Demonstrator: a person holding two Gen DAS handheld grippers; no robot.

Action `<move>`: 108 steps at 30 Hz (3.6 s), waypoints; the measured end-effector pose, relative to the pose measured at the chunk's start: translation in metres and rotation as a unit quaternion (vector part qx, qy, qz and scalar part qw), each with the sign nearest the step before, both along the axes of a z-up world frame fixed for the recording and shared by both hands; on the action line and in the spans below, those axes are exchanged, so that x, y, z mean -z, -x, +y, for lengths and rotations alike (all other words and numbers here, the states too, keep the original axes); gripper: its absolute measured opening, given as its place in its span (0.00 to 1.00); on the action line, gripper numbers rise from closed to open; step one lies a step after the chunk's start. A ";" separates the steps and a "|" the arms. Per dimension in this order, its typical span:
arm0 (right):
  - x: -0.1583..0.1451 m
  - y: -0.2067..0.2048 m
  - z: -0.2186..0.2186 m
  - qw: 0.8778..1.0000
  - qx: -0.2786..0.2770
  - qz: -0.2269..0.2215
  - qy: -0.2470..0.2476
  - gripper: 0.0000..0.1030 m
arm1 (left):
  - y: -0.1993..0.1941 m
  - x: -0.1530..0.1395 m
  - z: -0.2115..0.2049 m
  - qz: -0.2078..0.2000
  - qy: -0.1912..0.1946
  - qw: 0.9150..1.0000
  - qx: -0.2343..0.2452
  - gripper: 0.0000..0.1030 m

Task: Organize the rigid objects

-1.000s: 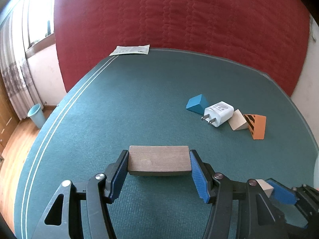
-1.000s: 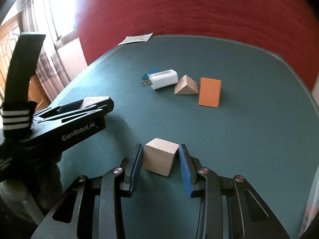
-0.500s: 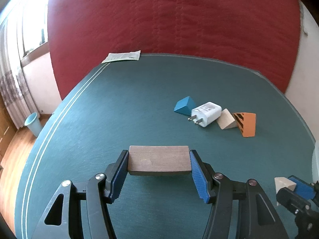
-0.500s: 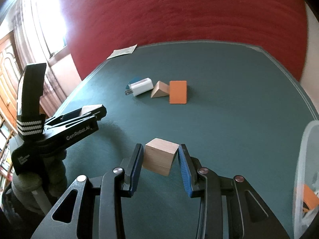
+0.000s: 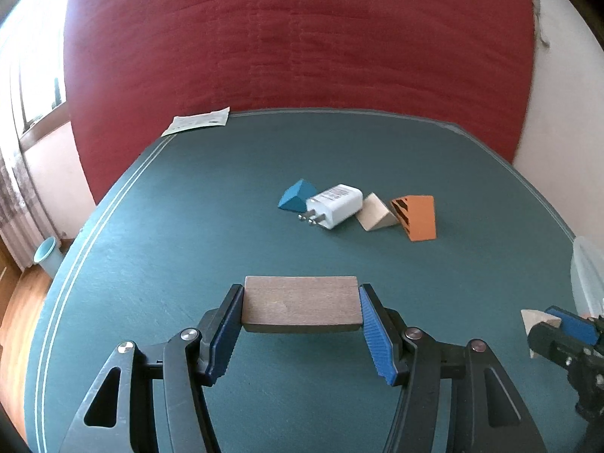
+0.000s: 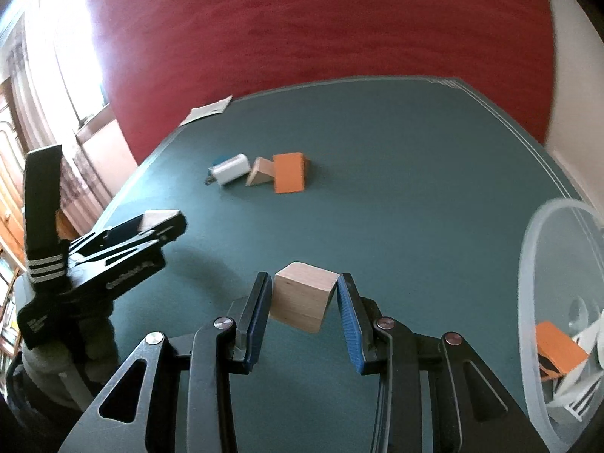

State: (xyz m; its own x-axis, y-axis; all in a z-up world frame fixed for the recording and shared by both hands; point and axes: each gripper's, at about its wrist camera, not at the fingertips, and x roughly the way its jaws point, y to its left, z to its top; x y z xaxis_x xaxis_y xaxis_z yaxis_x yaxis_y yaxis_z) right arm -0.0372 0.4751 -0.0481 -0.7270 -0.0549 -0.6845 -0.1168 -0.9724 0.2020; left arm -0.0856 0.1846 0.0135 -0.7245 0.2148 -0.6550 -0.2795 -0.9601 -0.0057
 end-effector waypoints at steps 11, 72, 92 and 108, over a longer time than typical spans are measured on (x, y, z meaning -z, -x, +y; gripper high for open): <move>-0.014 -0.030 0.036 0.999 0.039 0.022 0.007 0.36 | -0.023 0.001 0.022 -0.009 0.008 1.000 0.024 0.61; -0.020 -0.165 0.196 0.967 0.244 0.050 0.053 0.47 | -0.095 -0.026 0.166 0.002 0.017 0.983 0.180 0.61; -0.015 -0.167 0.198 0.968 0.240 0.047 0.057 0.47 | -0.091 -0.033 0.237 0.016 0.021 0.971 0.237 0.61; -0.010 -0.166 0.192 0.969 0.240 0.040 0.044 0.47 | -0.079 -0.022 0.229 -0.006 -0.001 0.975 0.221 0.84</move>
